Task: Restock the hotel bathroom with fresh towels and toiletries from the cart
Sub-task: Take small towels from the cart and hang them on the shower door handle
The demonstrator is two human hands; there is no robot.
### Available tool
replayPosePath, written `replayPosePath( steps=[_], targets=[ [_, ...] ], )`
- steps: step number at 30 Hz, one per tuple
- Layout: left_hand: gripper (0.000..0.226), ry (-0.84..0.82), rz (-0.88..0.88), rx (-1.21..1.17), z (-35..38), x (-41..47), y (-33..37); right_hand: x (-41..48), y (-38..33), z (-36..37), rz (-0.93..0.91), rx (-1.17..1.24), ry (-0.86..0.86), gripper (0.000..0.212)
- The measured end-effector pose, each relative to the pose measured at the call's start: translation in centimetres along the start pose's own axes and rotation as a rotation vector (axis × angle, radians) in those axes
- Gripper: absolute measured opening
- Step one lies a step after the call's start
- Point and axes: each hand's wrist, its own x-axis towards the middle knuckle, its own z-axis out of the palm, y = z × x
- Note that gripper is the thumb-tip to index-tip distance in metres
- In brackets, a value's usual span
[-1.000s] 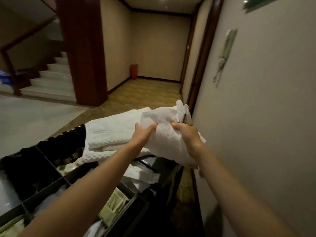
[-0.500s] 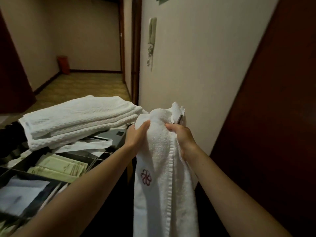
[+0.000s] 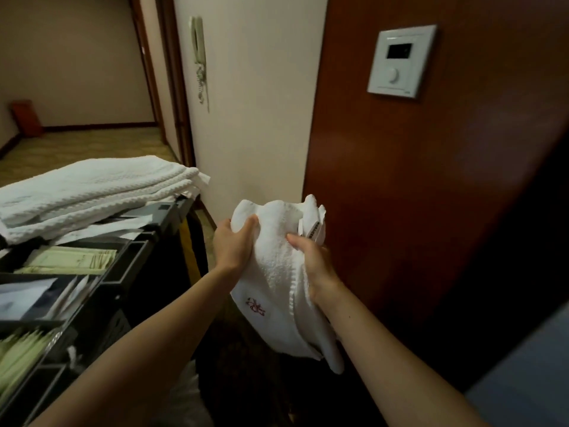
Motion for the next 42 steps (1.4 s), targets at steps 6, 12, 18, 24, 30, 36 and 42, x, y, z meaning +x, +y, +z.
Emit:
replayPosePath(
  steps=[6,12,18,24,30,36,42],
  targets=[
    [0.046,-0.136,-0.009,0.002,1.5,-11.1,-1.0,-9.7,2.5,-7.4,0.011,0.026,0.141,0.025],
    [0.041,-0.334,0.052,0.013,4.8,-21.4,-0.6,-18.6,4.3,-15.6,0.004,0.098,0.309,0.027],
    [0.029,-0.483,0.113,0.048,8.7,-30.9,0.4,-26.0,5.6,-23.6,-0.008,0.131,0.519,0.034],
    [0.032,-0.655,0.107,-0.016,14.1,-38.7,2.4,-31.6,4.5,-31.6,-0.091,0.157,0.736,0.029],
    [0.033,-0.838,0.061,-0.048,21.8,-45.0,4.6,-34.3,3.0,-40.5,-0.176,0.200,0.874,0.032],
    [0.032,-0.983,0.084,-0.065,32.6,-49.0,5.9,-33.0,0.8,-51.1,-0.230,0.249,0.922,0.030],
    [0.029,-1.030,0.085,-0.065,46.9,-51.5,9.4,-28.7,-4.1,-63.3,-0.256,0.263,0.946,0.034]
  ],
)
